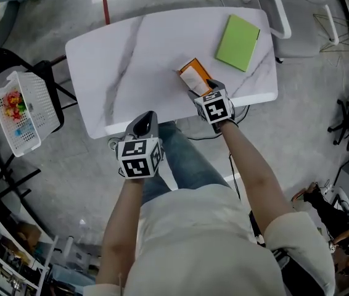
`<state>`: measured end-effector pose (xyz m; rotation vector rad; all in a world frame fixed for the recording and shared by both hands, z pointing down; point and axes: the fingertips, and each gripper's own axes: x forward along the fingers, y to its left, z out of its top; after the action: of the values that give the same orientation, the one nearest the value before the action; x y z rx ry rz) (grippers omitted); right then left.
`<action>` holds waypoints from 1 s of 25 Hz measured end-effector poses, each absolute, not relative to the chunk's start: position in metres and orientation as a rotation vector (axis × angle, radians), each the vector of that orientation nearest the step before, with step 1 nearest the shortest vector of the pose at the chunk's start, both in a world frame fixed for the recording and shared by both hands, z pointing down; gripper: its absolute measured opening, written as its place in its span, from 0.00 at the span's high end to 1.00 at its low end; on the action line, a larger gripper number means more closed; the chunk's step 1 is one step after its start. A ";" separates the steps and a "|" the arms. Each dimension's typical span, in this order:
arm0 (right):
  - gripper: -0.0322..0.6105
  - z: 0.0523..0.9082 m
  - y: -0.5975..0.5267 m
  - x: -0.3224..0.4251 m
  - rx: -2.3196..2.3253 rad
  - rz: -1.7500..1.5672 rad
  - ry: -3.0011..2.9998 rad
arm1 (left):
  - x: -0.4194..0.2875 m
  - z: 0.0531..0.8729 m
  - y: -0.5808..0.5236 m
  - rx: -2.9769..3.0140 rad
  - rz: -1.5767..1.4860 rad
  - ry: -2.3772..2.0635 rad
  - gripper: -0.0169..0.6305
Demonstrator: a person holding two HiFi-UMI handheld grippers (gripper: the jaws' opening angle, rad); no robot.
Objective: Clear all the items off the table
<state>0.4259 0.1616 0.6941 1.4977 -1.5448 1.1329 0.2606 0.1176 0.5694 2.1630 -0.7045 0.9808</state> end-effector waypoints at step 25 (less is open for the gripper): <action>0.30 0.788 0.150 0.450 1.302 1.096 -1.426 | 0.269 0.616 0.128 2.085 1.065 -0.659 0.96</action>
<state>0.4503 0.1498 0.7884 1.3021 -1.4265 1.0964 0.2686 0.1281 0.6155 2.0848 -0.6595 1.0649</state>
